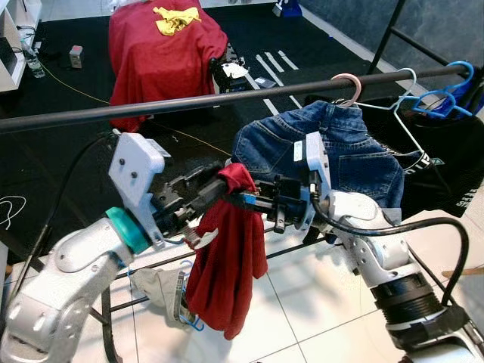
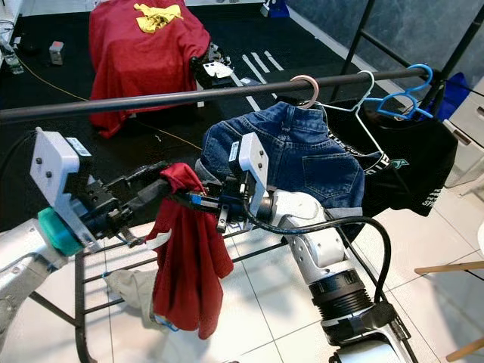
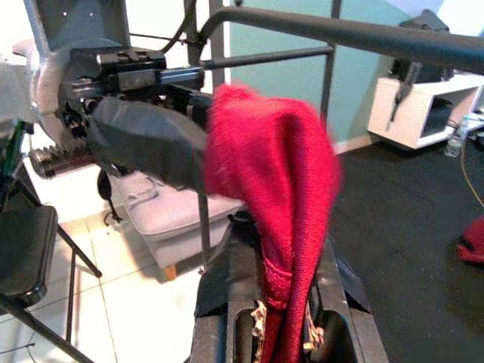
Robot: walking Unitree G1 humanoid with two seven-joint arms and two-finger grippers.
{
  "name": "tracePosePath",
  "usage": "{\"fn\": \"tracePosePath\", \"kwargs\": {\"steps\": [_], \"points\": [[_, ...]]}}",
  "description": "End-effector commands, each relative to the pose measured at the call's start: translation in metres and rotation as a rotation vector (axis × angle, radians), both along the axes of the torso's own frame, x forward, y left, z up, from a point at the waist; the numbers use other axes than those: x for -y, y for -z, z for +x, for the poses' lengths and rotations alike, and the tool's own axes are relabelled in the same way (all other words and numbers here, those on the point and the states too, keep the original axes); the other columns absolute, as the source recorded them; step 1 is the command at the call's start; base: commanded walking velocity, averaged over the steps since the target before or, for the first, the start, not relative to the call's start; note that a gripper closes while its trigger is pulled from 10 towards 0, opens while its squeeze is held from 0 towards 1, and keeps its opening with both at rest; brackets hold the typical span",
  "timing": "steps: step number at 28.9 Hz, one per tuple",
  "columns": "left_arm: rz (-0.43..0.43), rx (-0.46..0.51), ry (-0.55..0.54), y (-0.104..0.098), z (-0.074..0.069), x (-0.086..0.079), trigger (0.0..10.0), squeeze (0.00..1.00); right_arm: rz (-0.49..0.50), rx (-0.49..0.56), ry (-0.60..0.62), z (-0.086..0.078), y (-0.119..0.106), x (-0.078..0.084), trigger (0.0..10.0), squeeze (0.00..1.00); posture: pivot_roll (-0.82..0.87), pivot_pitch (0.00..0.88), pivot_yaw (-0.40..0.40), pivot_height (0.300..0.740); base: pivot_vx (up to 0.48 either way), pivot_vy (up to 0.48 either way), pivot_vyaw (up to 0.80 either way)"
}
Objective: Hang hanger
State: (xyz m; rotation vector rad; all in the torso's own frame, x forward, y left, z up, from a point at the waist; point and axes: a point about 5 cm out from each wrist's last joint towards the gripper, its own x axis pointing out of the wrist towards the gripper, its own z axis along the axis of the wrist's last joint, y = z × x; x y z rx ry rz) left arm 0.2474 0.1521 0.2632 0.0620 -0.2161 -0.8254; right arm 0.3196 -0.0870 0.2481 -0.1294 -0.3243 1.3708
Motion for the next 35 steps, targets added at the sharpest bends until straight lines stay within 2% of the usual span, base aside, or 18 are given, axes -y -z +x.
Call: {"fn": "tracePosePath", "kwargs": {"steps": [1, 2, 5, 7, 8, 9, 10, 12, 15, 17, 19, 21, 23, 29, 30, 35], "points": [[-0.007, -0.026, 0.042, 0.002, -0.003, 0.0, 10.0, 0.0, 0.001, 0.015, 0.001, -0.001, 0.0, 0.002, 0.0, 0.0, -0.06, 0.151, 0.052, 0.74, 0.0, 0.0, 0.0], [-0.007, -0.026, 0.042, 0.002, -0.003, 0.0, 10.0, 0.0, 0.001, 0.015, 0.001, -0.001, 0.0, 0.002, 0.0, 0.0, -0.06, 0.151, 0.052, 0.74, 0.0, 0.0, 0.0], [-0.061, -0.119, 0.143, 0.006, -0.014, -0.024, 10.0, 0.0, -0.019, 0.016, 0.006, -0.003, 0.001, 0.009, 0.0, 0.0, -0.06, 0.156, 0.052, 0.74, 0.0, 0.0, 0.0], [-0.079, -0.162, 0.139, 0.012, -0.015, -0.034, 10.0, 0.0, -0.039, 0.027, -0.012, -0.006, -0.003, 0.014, 0.0, 0.0, -0.06, 0.158, 0.054, 0.74, 0.0, 0.0, 0.0], [-0.034, -0.179, 0.104, 0.02, -0.013, -0.036, 10.0, 0.0, -0.059, 0.035, -0.033, -0.008, -0.006, 0.018, 0.0, 0.0, -0.06, 0.163, 0.056, 0.74, 0.0, 0.0, 0.0], [-0.034, -0.179, 0.104, 0.02, -0.013, -0.036, 10.0, 0.0, -0.059, 0.035, -0.033, -0.008, -0.006, 0.018, 0.0, 0.0, -0.06, 0.163, 0.056, 0.74, 0.0, 0.0, 0.0], [0.002, -0.19, 0.082, 0.025, -0.012, -0.038, 10.0, 0.0, -0.073, 0.04, -0.048, -0.011, -0.007, 0.02, 0.0, 0.0, -0.06, 0.163, 0.056, 0.74, 0.0, 0.0, 0.0], [0.153, -0.209, 0.028, 0.044, -0.011, -0.041, 10.0, 0.0, -0.115, 0.049, -0.09, -0.016, -0.01, 0.024, 0.0, 0.0, -0.07, 0.167, 0.056, 0.74, 0.0, 0.0, 0.0], [0.424, -0.23, -0.013, 0.081, -0.015, -0.046, 10.0, 0.0, -0.249, 0.083, -0.19, -0.031, -0.013, 0.03, 0.0, 0.0, -0.07, 0.174, 0.055, 0.74, 0.0, 0.0, 0.0], [0.428, -0.245, -0.039, 0.089, -0.014, -0.047, 10.0, 0.0, -0.269, 0.097, -0.211, -0.034, -0.015, 0.029, 0.0, 0.0, -0.07, 0.176, 0.055, 0.74, 0.0, 0.0, 0.0], [0.4, -0.274, -0.113, 0.101, -0.009, -0.048, 10.0, 0.0, -0.278, 0.119, -0.244, -0.039, -0.02, 0.025, 0.0, 0.0, -0.07, 0.177, 0.058, 0.74, 0.0, 0.0, 0.0], [0.373, -0.287, -0.166, 0.11, -0.006, -0.05, 10.0, 0.0, -0.274, 0.141, -0.274, -0.042, -0.026, 0.021, 0.0, 0.0, -0.07, 0.179, 0.056, 0.74, 0.0, 0.0, 0.0], [0.365, -0.31, -0.194, 0.121, -0.009, -0.054, 10.0, 0.0, -0.24, 0.15, -0.309, -0.046, -0.032, 0.013, 0.0, 0.0, -0.07, 0.182, 0.052, 0.74, 0.0, 0.0, 0.0], [0.39, -0.316, -0.181, 0.128, -0.017, -0.057, 10.0, 0.0, -0.217, 0.128, -0.355, -0.049, -0.03, 0.003, 0.0, 0.0, -0.07, 0.186, 0.049, 0.74, 0.0, 0.0, 0.0], [0.404, -0.292, -0.159, 0.126, -0.019, -0.056, 10.0, 1.0, -0.222, 0.104, -0.376, -0.048, -0.019, -0.006, 0.0, 0.0, -0.06, 0.191, 0.037, 0.74, 0.0, 0.0, 0.0], [0.411, -0.27, -0.135, 0.122, -0.02, -0.058, 10.0, 1.0, -0.226, 0.073, -0.394, -0.045, -0.008, -0.015, 0.0, 0.0, -0.05, 0.196, 0.03, 0.74, 0.0, 0.0, 0.0]]}}
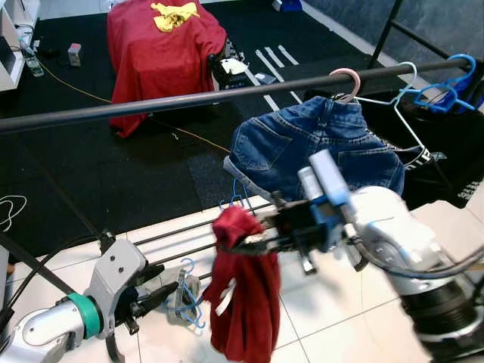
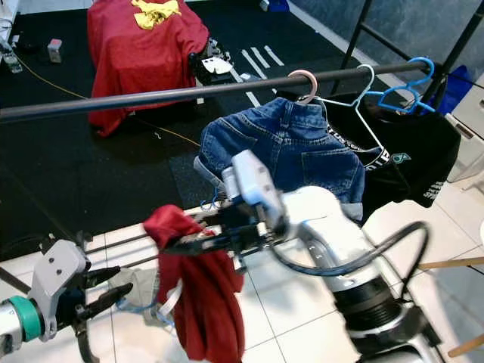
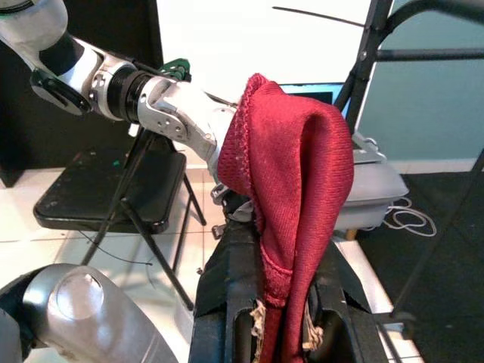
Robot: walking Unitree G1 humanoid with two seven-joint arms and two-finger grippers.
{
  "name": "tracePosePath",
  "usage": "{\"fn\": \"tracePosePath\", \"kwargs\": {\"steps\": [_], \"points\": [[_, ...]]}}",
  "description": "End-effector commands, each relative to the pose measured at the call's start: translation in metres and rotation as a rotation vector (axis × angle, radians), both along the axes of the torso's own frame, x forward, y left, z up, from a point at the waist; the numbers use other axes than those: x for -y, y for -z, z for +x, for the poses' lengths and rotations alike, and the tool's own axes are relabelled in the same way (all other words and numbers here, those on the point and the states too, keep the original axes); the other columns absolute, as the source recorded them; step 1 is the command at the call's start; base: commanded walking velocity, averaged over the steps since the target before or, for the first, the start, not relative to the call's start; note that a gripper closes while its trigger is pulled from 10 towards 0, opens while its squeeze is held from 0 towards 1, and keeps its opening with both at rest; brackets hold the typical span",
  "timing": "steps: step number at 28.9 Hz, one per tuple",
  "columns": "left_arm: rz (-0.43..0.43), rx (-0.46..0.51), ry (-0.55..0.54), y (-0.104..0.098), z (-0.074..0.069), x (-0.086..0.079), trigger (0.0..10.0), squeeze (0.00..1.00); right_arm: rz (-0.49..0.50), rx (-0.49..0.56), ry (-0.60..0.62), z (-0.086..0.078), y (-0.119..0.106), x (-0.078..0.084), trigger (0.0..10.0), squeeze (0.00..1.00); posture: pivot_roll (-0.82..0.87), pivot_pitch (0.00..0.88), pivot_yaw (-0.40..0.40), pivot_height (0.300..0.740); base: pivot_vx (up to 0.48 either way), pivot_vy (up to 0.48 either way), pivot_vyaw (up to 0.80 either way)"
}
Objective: Hang hanger
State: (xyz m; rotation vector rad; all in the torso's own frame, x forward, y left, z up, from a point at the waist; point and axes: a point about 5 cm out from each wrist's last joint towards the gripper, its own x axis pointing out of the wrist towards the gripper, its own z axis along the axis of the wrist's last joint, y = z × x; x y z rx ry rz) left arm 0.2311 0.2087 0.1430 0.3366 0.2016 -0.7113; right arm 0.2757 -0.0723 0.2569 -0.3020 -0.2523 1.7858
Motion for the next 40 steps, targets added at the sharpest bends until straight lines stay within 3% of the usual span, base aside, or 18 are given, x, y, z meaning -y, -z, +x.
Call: {"fn": "tracePosePath", "kwargs": {"steps": [1, 16, 17, 22, 31, 40], "points": [[0.01, -0.005, 0.012, 0.0, -0.004, -0.003, 10.0, 1.0, -0.004, 0.008, -0.014, 0.0, 0.002, -0.002, 0.0, 0.0, -0.05, 0.197, 0.027, 0.74, 0.0, 0.0, 0.0], [0.061, 0.051, 0.049, -0.021, -0.006, -0.02, 10.0, 1.0, -0.006, 0.003, -0.018, 0.004, 0.001, -0.003, 0.0, 0.0, -0.03, 0.204, 0.017, 0.74, 0.0, 0.0, 0.0], [0.068, 0.033, 0.086, -0.024, -0.008, -0.02, 10.0, 0.0, -0.008, 0.004, -0.018, 0.004, 0.001, -0.003, 0.0, 0.0, -0.03, 0.204, 0.017, 0.74, 0.0, 0.0, 0.0], [0.103, -0.036, 0.187, -0.028, -0.015, -0.026, 10.0, 0.0, -0.011, 0.01, -0.018, 0.003, 0.001, -0.001, 0.0, 0.0, -0.04, 0.2, 0.025, 0.74, 0.0, 0.0, 0.0], [0.137, -0.036, 0.197, -0.026, -0.014, -0.029, 10.0, 0.0, -0.007, 0.022, -0.019, 0.002, -0.003, 0.0, 0.0, 0.0, -0.04, 0.199, 0.025, 0.74, 0.0, 0.0, 0.0], [0.082, -0.072, 0.184, -0.002, -0.017, -0.017, 9.5, 0.0, 0.034, 0.076, -0.036, 0.0, -0.024, 0.001, 0.0, 0.0, -0.05, 0.19, 0.021, 0.74, 0.0, 0.0, 0.0]]}}
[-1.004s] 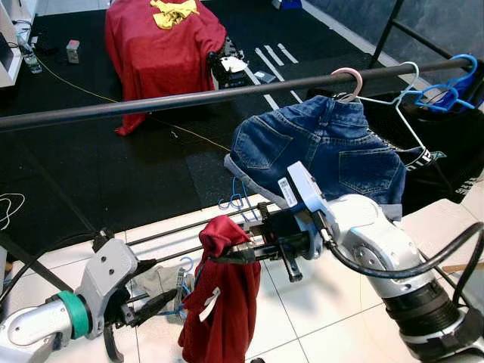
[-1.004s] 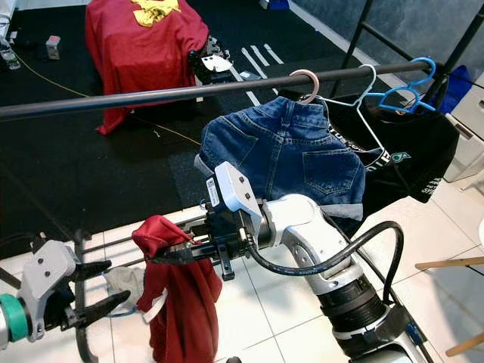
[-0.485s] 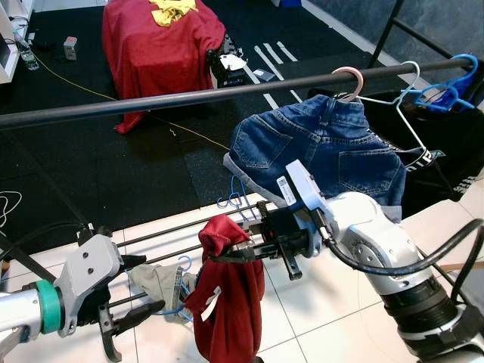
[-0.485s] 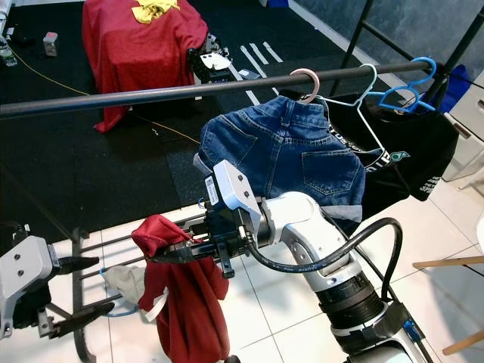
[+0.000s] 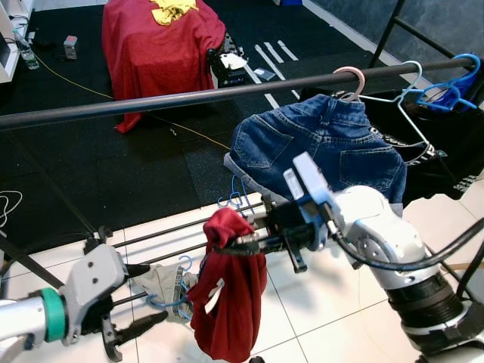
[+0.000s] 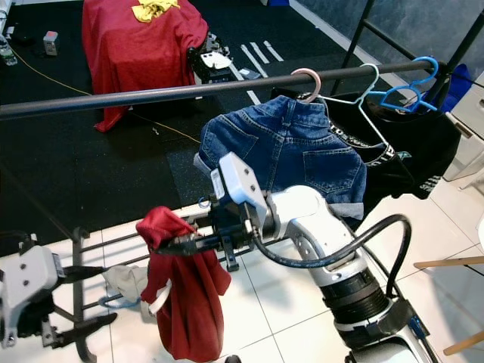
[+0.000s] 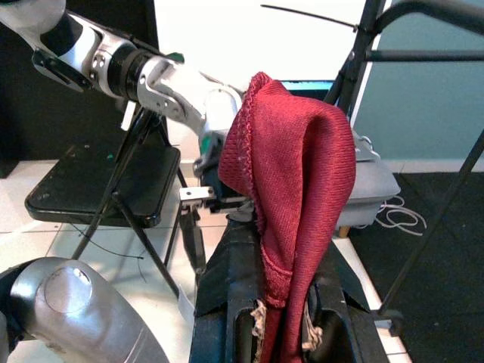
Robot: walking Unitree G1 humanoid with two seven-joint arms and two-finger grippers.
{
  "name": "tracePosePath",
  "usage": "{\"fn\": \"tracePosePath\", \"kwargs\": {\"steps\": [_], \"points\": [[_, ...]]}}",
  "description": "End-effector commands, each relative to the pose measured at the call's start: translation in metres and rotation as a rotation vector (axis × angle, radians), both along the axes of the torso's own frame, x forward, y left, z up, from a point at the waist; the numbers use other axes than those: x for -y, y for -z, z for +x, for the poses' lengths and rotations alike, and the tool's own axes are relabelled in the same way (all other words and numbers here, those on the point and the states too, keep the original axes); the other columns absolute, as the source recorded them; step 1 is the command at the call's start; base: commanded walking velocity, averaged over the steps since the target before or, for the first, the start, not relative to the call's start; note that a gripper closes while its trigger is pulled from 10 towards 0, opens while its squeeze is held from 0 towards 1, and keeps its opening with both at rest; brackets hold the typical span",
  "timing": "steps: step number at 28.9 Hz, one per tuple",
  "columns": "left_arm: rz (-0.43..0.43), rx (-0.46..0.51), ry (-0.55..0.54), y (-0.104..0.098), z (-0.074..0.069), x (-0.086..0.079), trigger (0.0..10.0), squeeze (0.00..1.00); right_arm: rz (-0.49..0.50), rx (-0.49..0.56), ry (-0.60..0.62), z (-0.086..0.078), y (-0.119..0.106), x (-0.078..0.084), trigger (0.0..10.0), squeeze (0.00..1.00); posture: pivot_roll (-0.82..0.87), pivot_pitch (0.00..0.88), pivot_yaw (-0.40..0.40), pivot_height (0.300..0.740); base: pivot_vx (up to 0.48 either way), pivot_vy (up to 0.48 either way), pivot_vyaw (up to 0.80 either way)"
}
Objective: Hang hanger
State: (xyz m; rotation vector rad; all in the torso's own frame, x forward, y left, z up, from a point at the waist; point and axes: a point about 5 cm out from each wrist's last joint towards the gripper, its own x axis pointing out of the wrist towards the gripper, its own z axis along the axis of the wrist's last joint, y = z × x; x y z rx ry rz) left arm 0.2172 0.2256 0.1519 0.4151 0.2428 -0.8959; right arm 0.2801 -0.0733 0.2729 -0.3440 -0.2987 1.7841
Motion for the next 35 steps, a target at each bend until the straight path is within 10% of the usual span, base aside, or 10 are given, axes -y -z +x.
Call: {"fn": "tracePosePath", "kwargs": {"steps": [1, 6, 7, 8, 9, 11, 12, 35], "points": [[0.009, -0.025, -0.001, 0.007, -0.003, 0.0, 9.5, 0.0, 0.026, 0.023, -0.031, -0.004, -0.008, 0.0, 0.0, 0.0, -0.05, 0.19, 0.021, 0.74, 0.0, 0.0, 0.0], [-0.046, -0.033, -0.044, 0.013, 0.004, 0.004, 8.8, 0.0, 0.05, 0.037, -0.046, -0.007, -0.015, -0.002, 0.0, 0.0, -0.05, 0.189, 0.018, 0.74, 0.0, 0.0, 0.0], [-0.053, -0.031, -0.053, 0.014, 0.005, 0.005, 4.9, 0.0, 0.052, 0.038, -0.048, -0.007, -0.016, -0.003, 0.0, 0.0, -0.05, 0.19, 0.017, 0.74, 0.0, 0.0, 0.0], [-0.053, -0.031, -0.053, 0.014, 0.005, 0.005, 4.9, 0.0, 0.052, 0.038, -0.048, -0.007, -0.016, -0.003, 0.0, 0.0, -0.05, 0.19, 0.017, 0.74, 0.0, 0.0, 0.0], [-0.056, -0.029, -0.06, 0.014, 0.006, 0.005, 2.3, 0.0, 0.053, 0.038, -0.05, -0.007, -0.016, -0.003, 0.0, 0.0, -0.05, 0.19, 0.017, 0.74, 0.0, 0.0, 0.0], [-0.056, -0.029, -0.06, 0.014, 0.006, 0.005, 2.3, 0.0, 0.053, 0.038, -0.05, -0.007, -0.016, -0.003, 0.0, 0.0, -0.05, 0.19, 0.017, 0.74, 0.0, 0.0, 0.0], [-0.065, -0.029, -0.069, 0.015, 0.007, 0.005, 0.0, 0.0, 0.056, 0.037, -0.05, -0.007, -0.017, -0.003, 0.0, 0.0, -0.05, 0.19, 0.017, 0.74, 0.0, 0.0, 0.0], [-0.064, -0.055, -0.042, 0.018, 0.002, 0.002, 0.0, 0.0, 0.067, 0.053, -0.019, -0.004, -0.023, 0.001, 0.0, 0.0, -0.05, 0.194, 0.02, 0.74, 0.0, 0.0, 0.0]]}}
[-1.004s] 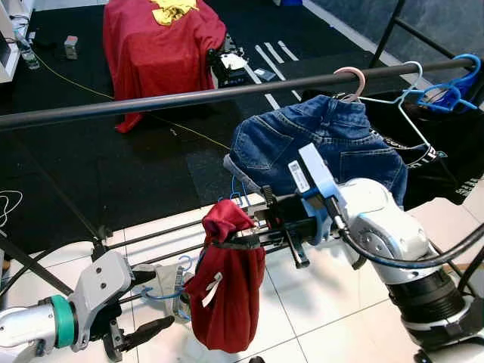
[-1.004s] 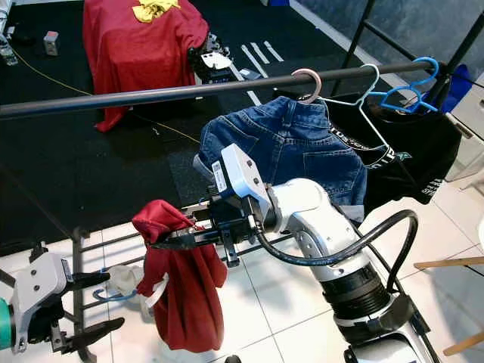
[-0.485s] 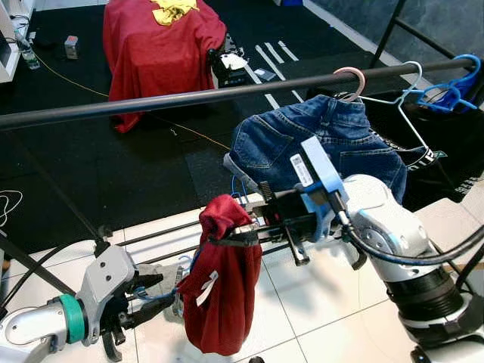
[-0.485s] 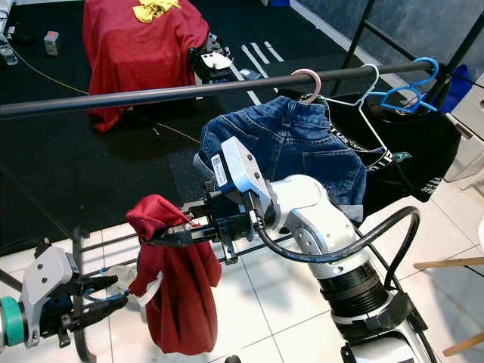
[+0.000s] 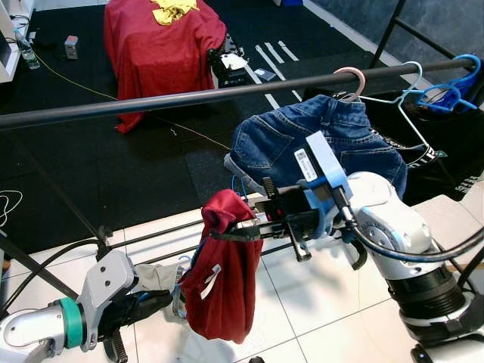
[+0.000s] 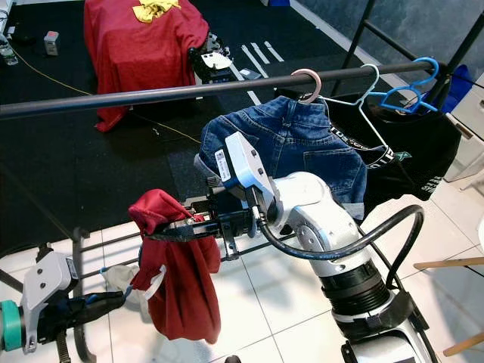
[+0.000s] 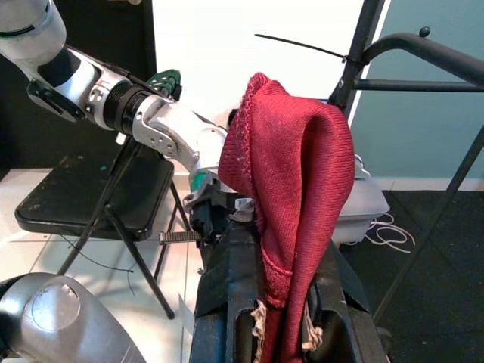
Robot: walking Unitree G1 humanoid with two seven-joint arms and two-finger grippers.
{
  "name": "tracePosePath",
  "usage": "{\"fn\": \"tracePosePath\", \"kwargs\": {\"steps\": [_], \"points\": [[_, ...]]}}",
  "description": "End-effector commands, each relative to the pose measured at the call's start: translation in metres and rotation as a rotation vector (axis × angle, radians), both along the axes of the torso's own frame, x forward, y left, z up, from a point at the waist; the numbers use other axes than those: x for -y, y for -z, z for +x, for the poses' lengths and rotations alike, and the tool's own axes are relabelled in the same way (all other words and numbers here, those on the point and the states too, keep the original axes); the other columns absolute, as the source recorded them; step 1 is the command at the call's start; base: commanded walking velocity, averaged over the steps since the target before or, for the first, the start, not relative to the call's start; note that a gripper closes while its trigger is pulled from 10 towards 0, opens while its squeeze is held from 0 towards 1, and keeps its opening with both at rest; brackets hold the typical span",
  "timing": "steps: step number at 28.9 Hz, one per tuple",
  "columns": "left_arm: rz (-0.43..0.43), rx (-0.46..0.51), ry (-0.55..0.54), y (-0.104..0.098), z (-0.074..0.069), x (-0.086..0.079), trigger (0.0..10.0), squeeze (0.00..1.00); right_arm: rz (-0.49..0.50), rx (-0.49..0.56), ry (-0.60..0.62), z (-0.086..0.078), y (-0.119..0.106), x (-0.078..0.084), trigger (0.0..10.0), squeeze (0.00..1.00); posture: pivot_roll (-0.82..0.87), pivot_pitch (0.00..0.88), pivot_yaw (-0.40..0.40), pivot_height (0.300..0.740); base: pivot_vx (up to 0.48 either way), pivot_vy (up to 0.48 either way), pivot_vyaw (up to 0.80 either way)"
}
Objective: Hang hanger
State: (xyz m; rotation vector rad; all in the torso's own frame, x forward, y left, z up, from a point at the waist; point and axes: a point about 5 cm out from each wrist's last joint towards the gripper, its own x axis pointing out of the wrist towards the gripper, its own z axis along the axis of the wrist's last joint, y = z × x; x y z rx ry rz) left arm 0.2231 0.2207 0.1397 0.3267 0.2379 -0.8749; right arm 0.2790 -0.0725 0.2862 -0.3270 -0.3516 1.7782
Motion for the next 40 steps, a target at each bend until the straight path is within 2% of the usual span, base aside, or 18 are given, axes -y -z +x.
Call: {"fn": "tracePosePath", "kwargs": {"steps": [1, 3, 5, 8, 9, 10, 14, 18, 25, 26, 27, 29, 31, 32, 33, 34, 35, 40], "points": [[0.008, -0.018, -0.019, 0.004, -0.002, -0.004, 0.0, 0.0, 0.024, 0.037, -0.006, -0.002, -0.01, 0.003, 0.0, 0.0, -0.05, 0.194, 0.019, 0.74, 0.0, 0.0, 0.0], [-0.052, 0.037, -0.073, -0.01, 0.006, -0.006, 0.0, 0.0, 0.009, 0.048, 0.052, 0.002, -0.003, 0.008, 0.0, 0.0, -0.04, 0.196, 0.012, 0.74, 0.0, 0.0, 0.0], [-0.073, 0.053, -0.083, -0.016, 0.008, -0.007, 0.0, 0.0, 0.011, 0.054, 0.095, 0.005, 0.0, 0.011, 0.0, 0.0, -0.04, 0.196, 0.012, 0.74, 0.0, 0.0, 0.0], [-0.039, 0.039, -0.051, -0.015, 0.003, -0.009, 0.0, 0.0, 0.08, 0.072, 0.26, 0.019, -0.003, 0.024, 0.0, 0.0, -0.05, 0.197, 0.02, 0.74, 0.0, 0.0, 0.0], [-0.039, 0.039, -0.051, -0.015, 0.003, -0.009, 0.0, 0.0, 0.08, 0.072, 0.26, 0.019, -0.003, 0.024, 0.0, 0.0, -0.05, 0.197, 0.02, 0.74, 0.0, 0.0, 0.0], [-0.036, 0.032, -0.046, -0.013, 0.001, -0.008, 0.0, 0.0, 0.107, 0.079, 0.315, 0.022, -0.006, 0.029, 10.0, 0.0, -0.05, 0.197, 0.02, 0.74, 0.0, 0.0, 0.0], [-0.041, 0.027, -0.044, -0.011, 0.002, -0.007, 0.0, 0.0, 0.137, 0.086, 0.37, 0.025, -0.01, 0.035, 10.0, 0.0, -0.06, 0.193, 0.035, 0.74, 0.0, 0.0, 0.0], [-0.055, 0.038, -0.028, -0.013, 0.008, -0.001, 0.0, 0.0, 0.163, 0.084, 0.41, 0.024, -0.011, 0.041, 10.0, 0.0, -0.07, 0.191, 0.042, 0.74, 0.0, 0.0, 0.0], [-0.056, 0.048, -0.034, -0.015, 0.012, -0.001, 0.0, 0.0, 0.18, 0.099, 0.443, 0.025, -0.013, 0.044, 10.0, 0.0, -0.07, 0.191, 0.044, 0.74, 0.0, 0.0, 0.0], [-0.056, 0.05, -0.038, -0.015, 0.012, -0.001, 0.0, 0.0, 0.185, 0.095, 0.443, 0.025, -0.012, 0.042, 10.0, 0.25, -0.06, 0.192, 0.042, 0.74, 0.0, 0.0, 0.0], [-0.055, 0.054, -0.044, -0.015, 0.012, -0.001, 0.0, 0.0, 0.19, 0.082, 0.435, 0.025, -0.011, 0.04, 10.0, 1.0, -0.06, 0.191, 0.04, 0.74, 0.0, 0.0, 0.0], [-0.056, 0.057, -0.049, -0.015, 0.012, -0.001, 0.0, 0.0, 0.198, 0.07, 0.428, 0.025, -0.011, 0.038, 10.0, 1.0, -0.06, 0.191, 0.04, 0.74, 0.0, 0.0, 0.0], [-0.058, 0.059, -0.053, -0.014, 0.012, 0.0, 0.0, 0.0, 0.274, 0.023, 0.408, 0.025, -0.016, 0.035, 10.0, 1.0, -0.06, 0.192, 0.037, 0.74, 0.0, 0.0, 0.0], [-0.06, 0.06, -0.054, -0.014, 0.012, 0.0, 0.0, 0.0, 0.336, -0.019, 0.403, 0.025, -0.022, 0.034, 10.0, 0.31, -0.06, 0.192, 0.037, 0.74, 0.0, 0.0, 0.0], [-0.06, 0.06, -0.054, -0.014, 0.012, 0.0, 0.0, 0.0, 0.336, -0.019, 0.403, 0.025, -0.022, 0.034, 10.0, 0.31, -0.06, 0.192, 0.037, 0.74, 0.0, 0.0, 0.0], [-0.061, 0.06, -0.055, -0.013, 0.012, 0.001, 0.0, 0.0, 0.39, -0.06, 0.397, 0.025, -0.026, 0.034, 10.0, 0.31, -0.06, 0.192, 0.037, 0.74, 0.0, 0.0, 0.0], [-0.063, 0.061, -0.056, -0.013, 0.012, 0.002, 0.0, 0.0, 0.441, -0.1, 0.397, 0.026, -0.029, 0.035, 10.0, 0.0, -0.06, 0.191, 0.034, 0.74, 0.0, 0.0, 0.0], [-0.066, 0.063, -0.057, -0.012, 0.012, 0.003, 0.0, 0.0, 0.477, -0.134, 0.41, 0.028, -0.029, 0.034, 10.0, 0.0, -0.06, 0.189, 0.033, 0.74, 0.0, 0.0, 0.0]]}}
